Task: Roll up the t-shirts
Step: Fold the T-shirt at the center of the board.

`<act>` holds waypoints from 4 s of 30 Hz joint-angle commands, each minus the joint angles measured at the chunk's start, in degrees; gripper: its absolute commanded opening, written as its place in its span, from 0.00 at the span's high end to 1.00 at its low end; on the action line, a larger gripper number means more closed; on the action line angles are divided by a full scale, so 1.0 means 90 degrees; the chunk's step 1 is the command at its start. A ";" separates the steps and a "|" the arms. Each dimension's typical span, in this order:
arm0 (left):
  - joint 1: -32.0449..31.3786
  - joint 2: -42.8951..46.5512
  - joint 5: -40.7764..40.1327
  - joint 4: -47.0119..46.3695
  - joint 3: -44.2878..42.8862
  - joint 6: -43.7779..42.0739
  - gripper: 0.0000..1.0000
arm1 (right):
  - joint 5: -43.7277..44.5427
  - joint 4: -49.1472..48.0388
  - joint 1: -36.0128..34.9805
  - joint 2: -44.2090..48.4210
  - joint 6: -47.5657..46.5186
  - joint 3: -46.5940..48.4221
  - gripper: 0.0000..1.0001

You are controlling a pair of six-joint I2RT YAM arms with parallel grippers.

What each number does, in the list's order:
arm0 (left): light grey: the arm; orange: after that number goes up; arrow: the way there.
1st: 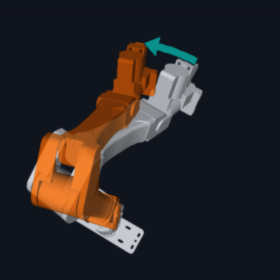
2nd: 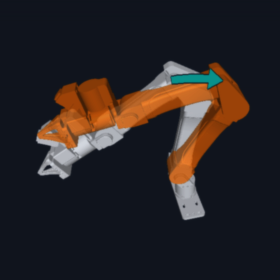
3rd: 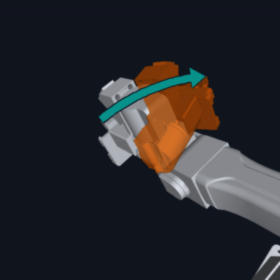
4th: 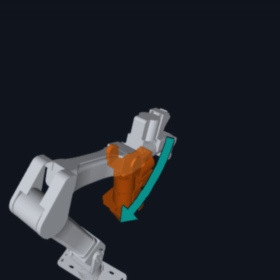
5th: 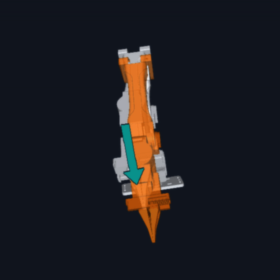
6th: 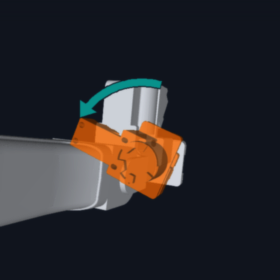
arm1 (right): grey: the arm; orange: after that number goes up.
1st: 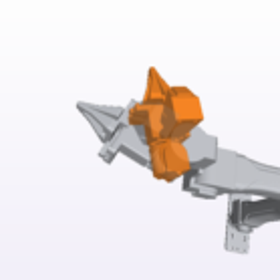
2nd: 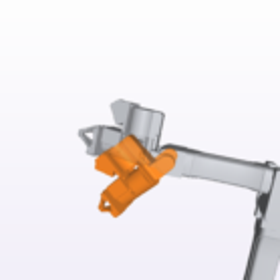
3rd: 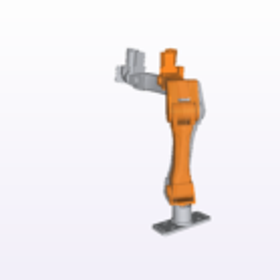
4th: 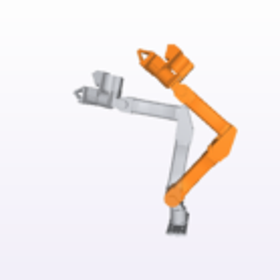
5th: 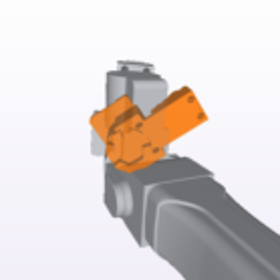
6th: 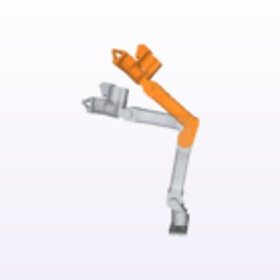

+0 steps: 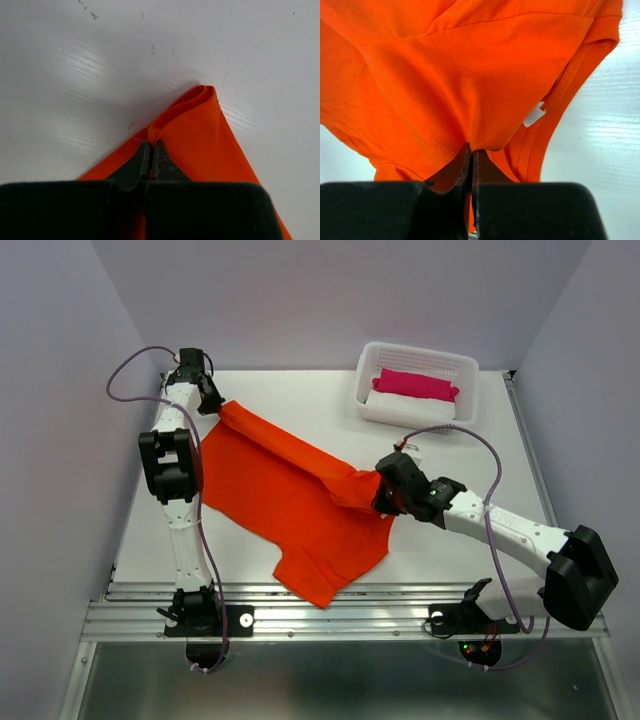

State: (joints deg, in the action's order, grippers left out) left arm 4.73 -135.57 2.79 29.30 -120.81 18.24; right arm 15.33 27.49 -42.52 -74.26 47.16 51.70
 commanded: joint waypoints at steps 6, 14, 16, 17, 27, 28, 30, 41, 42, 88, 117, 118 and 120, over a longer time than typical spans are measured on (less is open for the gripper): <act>0.0099 0.0229 -0.0192 0.0006 -0.0111 -0.0132 1.00 | 0.0337 0.0120 -0.0489 -0.0147 0.0102 0.0261 0.99; 0.0109 0.0200 -0.0241 0.0036 -0.0004 -0.0152 1.00 | 0.0581 0.0198 -0.0763 -0.0274 0.0249 0.0329 0.99; 0.0119 0.0180 -0.0241 0.0036 0.0006 -0.0171 1.00 | 0.0746 0.0286 -0.0842 -0.0323 0.0239 0.0426 0.99; 0.0119 0.0171 -0.0241 0.0036 0.0006 -0.0171 1.00 | 0.0796 0.0315 -0.0900 -0.0333 0.0239 0.0456 0.99; 0.0158 0.0190 -0.0534 0.0162 0.0113 -0.0191 1.00 | 0.0962 0.0403 -0.1096 -0.0382 0.0268 0.0505 0.99; 0.0167 0.0171 -0.0583 0.0240 0.0104 -0.0191 1.00 | 0.0962 0.0403 -0.1096 -0.0382 0.0278 0.0496 0.99; 0.0168 0.0170 -0.0612 0.0338 0.0084 -0.0191 1.00 | 0.0943 0.0384 -0.1154 -0.0411 0.0297 0.0476 0.99; 0.0177 0.0073 -0.0681 0.0524 0.0172 -0.0161 1.00 | 0.1021 0.0432 -0.1476 -0.0499 0.0454 0.0505 0.99; 0.0177 0.0073 -0.0690 0.0533 0.0182 -0.0161 1.00 | 0.1050 0.0461 -0.1544 -0.0489 0.0463 0.0515 0.99; -0.0760 0.0688 -0.0146 0.0153 0.1070 -0.0025 0.32 | -0.1206 -0.1100 0.1815 -0.1495 -0.0474 0.0173 0.51; -0.0760 0.0219 -0.0075 0.0270 0.0855 0.0014 0.32 | -0.1011 -0.0808 0.1015 -0.0216 -0.0036 -0.0646 0.99; -0.0750 0.0210 -0.0075 0.0251 0.0865 0.0024 0.32 | -0.0952 -0.0798 0.0936 -0.0216 0.0023 -0.0676 0.99; -0.0760 0.0210 -0.0066 0.0260 0.0865 0.0024 0.32 | -0.0903 -0.0808 0.0780 -0.0225 0.0237 -0.0773 0.99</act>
State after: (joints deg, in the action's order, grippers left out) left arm -2.13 -133.34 1.85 30.94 -111.59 18.09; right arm 4.69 19.29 -33.56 -77.25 45.58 46.19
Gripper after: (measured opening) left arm 0.677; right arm 0.018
